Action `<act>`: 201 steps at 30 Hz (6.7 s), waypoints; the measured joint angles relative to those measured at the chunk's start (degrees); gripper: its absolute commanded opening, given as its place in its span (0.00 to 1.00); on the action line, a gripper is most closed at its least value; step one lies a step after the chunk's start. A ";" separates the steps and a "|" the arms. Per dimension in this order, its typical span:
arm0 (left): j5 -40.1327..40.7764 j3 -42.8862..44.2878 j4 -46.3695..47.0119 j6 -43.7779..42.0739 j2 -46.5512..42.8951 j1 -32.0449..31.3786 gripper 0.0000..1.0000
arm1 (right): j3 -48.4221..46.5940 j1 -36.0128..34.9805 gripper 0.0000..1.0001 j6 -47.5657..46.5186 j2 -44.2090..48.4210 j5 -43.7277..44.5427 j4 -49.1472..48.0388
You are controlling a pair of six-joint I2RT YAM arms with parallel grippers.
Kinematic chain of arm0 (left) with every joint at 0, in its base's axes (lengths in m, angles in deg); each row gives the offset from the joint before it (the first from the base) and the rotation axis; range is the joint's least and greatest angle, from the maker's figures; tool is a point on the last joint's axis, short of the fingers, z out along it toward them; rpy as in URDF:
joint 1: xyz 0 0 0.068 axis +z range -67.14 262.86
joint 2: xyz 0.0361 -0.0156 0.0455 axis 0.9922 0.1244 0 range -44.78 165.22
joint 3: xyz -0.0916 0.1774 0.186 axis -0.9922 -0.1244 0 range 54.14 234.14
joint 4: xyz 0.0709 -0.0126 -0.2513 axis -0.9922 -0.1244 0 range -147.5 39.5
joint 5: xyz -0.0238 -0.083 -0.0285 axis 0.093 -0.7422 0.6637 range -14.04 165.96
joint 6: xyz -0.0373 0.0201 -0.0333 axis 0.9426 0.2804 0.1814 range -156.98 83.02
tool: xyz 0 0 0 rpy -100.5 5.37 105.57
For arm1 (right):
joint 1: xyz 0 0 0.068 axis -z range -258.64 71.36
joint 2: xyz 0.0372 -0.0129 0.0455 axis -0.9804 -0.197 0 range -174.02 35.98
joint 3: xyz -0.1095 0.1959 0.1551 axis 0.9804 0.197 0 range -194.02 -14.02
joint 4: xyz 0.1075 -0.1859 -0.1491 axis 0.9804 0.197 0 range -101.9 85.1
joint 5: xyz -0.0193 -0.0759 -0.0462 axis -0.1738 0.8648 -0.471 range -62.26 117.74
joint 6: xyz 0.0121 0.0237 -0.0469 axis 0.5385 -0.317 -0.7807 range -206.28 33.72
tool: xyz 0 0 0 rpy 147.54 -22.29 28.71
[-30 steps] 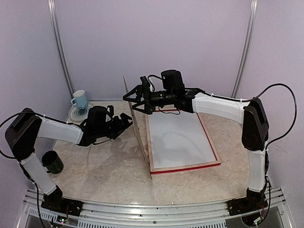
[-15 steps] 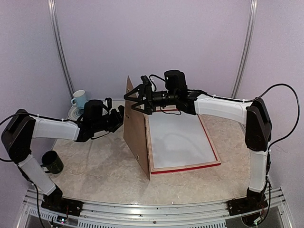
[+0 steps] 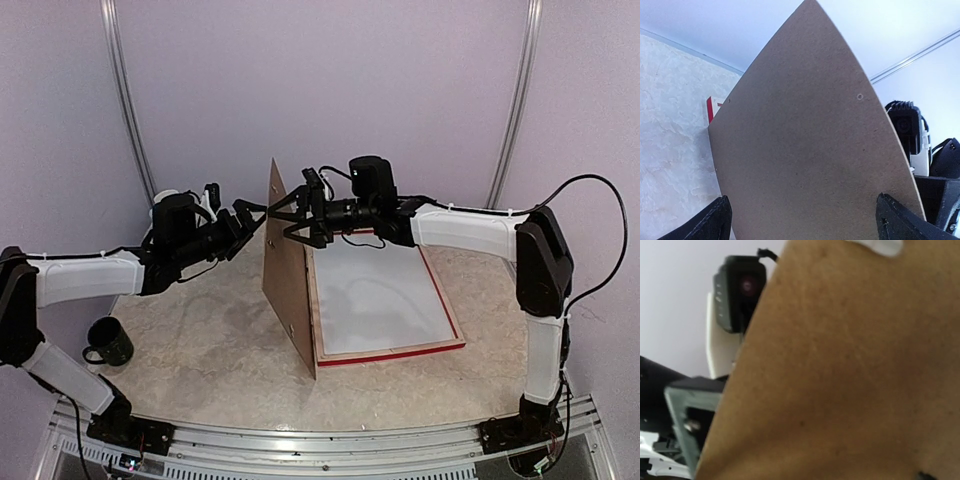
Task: Put the photo into the frame
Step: Turn over the backboard, then pick up the backboard from the center of the board, then move the frame body to the center of the board.
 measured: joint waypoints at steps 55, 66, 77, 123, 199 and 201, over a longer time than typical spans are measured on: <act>-1.25 -1.70 -10.99 -1.38 -9.70 2.95 0.63 | 12.24 1.29 0.99 -1.62 2.56 2.03 -0.55; -4.52 -2.86 -14.71 -3.19 -11.34 5.90 0.47 | 14.32 1.51 0.99 -3.26 3.63 2.86 1.14; -5.53 -4.81 -21.33 -4.83 -13.42 7.41 0.25 | 15.82 1.57 0.99 -4.44 3.93 3.48 2.25; -13.22 -17.62 -5.46 -2.25 -22.47 15.96 0.00 | 24.90 31.98 0.99 -15.61 13.99 16.70 14.71; -15.26 -20.48 32.48 15.52 2.05 9.66 0.00 | 31.01 31.19 0.69 -19.04 5.68 18.29 12.72; -15.28 -20.48 31.58 15.32 1.66 9.68 0.00 | 30.40 31.93 0.66 -19.50 5.33 18.73 13.31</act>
